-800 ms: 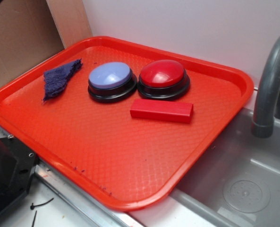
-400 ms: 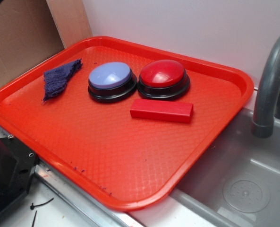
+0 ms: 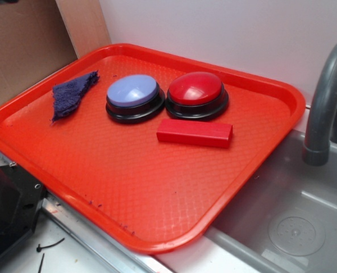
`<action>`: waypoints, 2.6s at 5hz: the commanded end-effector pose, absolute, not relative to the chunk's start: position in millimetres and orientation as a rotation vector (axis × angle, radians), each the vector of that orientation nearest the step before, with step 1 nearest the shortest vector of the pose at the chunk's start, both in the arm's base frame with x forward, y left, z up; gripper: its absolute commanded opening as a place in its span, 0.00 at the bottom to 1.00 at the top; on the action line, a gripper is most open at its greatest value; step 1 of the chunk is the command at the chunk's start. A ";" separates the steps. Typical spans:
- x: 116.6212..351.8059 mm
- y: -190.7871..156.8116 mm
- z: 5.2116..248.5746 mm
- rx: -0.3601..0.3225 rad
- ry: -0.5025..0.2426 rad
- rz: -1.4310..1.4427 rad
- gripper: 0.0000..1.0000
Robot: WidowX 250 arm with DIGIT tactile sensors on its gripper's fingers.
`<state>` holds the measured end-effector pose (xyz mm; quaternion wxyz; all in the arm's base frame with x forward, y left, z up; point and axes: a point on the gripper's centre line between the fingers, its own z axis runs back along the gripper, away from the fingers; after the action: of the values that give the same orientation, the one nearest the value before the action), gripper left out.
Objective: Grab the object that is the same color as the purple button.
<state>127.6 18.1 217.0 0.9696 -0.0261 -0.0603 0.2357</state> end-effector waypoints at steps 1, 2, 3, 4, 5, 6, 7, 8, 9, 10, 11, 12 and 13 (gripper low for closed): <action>156.3 62.7 166.6 -0.025 -0.173 0.928 1.00; 173.7 89.5 137.5 0.018 -0.237 1.112 1.00; 184.6 109.4 111.1 0.068 -0.253 1.228 1.00; 197.1 125.3 76.9 0.127 -0.248 1.293 1.00; 203.4 129.7 52.2 0.142 -0.232 1.287 1.00; 205.2 130.1 34.1 0.107 -0.208 1.296 1.00; 204.0 130.9 25.6 0.076 -0.227 1.329 0.00; 201.7 133.1 22.0 0.067 -0.213 1.347 0.00; 201.0 133.3 22.5 0.069 -0.220 1.352 0.00; 201.3 132.8 24.1 0.077 -0.218 1.333 0.00; 204.1 130.2 36.0 0.038 -0.173 1.228 0.00; 207.7 127.1 58.2 0.088 -0.093 1.043 0.00; 209.6 120.7 84.3 0.044 -0.074 0.875 0.00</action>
<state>207.5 108.5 68.3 0.9040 0.0218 -0.0008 0.4269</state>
